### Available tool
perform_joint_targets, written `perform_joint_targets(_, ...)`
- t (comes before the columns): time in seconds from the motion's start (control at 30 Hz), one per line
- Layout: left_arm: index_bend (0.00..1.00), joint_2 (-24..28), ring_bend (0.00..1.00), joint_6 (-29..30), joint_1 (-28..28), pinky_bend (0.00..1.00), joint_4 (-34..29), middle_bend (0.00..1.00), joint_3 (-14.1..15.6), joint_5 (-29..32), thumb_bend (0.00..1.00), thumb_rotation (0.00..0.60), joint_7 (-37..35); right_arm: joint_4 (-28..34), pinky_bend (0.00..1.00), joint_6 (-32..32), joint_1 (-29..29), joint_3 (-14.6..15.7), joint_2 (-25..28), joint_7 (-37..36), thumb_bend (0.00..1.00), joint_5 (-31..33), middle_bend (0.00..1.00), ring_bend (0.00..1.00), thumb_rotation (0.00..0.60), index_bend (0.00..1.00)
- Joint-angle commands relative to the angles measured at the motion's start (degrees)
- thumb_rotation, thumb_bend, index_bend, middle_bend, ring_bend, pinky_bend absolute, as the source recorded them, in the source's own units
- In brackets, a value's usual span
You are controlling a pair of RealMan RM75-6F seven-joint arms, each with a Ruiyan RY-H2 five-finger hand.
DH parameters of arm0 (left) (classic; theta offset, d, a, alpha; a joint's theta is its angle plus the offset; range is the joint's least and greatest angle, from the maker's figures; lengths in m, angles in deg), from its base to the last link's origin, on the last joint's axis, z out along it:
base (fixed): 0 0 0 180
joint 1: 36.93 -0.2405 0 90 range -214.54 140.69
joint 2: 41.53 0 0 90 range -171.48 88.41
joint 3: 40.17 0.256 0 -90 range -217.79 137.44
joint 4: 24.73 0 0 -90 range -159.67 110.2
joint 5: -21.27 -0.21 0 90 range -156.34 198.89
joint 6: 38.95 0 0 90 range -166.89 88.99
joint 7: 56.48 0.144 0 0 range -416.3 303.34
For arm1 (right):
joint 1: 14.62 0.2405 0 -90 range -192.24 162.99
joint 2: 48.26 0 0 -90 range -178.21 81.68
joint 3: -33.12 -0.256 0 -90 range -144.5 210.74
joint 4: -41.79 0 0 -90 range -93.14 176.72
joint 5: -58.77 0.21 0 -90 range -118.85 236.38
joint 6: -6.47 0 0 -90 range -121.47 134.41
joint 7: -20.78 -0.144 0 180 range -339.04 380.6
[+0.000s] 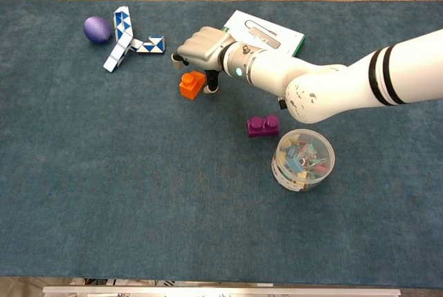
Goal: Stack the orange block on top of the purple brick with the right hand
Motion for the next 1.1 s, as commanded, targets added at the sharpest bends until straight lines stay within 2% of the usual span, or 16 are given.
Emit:
perform_joint_targets(0.03, 0.33, 0.02, 0.29, 0.08, -0.14, 0.18, 0.08, 0.33, -0.01, 0.11, 0.24, 0.6, -0.09, -1.15, 0.3, -0.71, 0.74, 0.1, -0.8, 0.19, 0.19, 0.73, 0.28, 0.22, 0.6, 0.26)
perform_joint_targets(0.3, 0.33, 0.05, 0.29, 0.19, -0.35, 0.18, 0.26, 0.33, -0.08, 0.11, 0.24, 0.6, -0.28, -2.16, 0.3, -0.85, 1.26, 0.85, -1.57, 0.29, 0.23, 1.12, 0.28, 0.22, 0.6, 0.26)
perform_joint_targets(0.57, 0.33, 0.07, 0.29, 0.27, -0.54, 0.18, 0.58, 0.33, -0.07, 0.01, 0.24, 0.6, -0.57, -1.93, 0.3, 0.11, 0.65, 2.29, -1.6, 0.82, 0.24, 0.61, 0.34, 0.22, 0.6, 0.41)
perform_joint_targets(0.93, 0.33, 0.03, 0.29, 0.3, -0.66, 0.18, 0.7, 0.33, -0.09, -0.18, 0.24, 0.6, -0.62, 0.03, 0.32, 2.32, -1.24, 3.3, 0.14, -0.24, 0.29, -1.44, 0.4, 0.26, 0.6, 0.51)
perform_joint_targets(1.1, 0.33, 0.05, 0.29, 0.19, -0.64, 0.18, 0.63, 0.33, -0.13, -0.19, 0.24, 0.6, -0.54, 3.91, 0.34, 4.03, -2.51, 3.5, 3.4, -0.98, 0.3, -3.02, 0.42, 0.29, 0.6, 0.53)
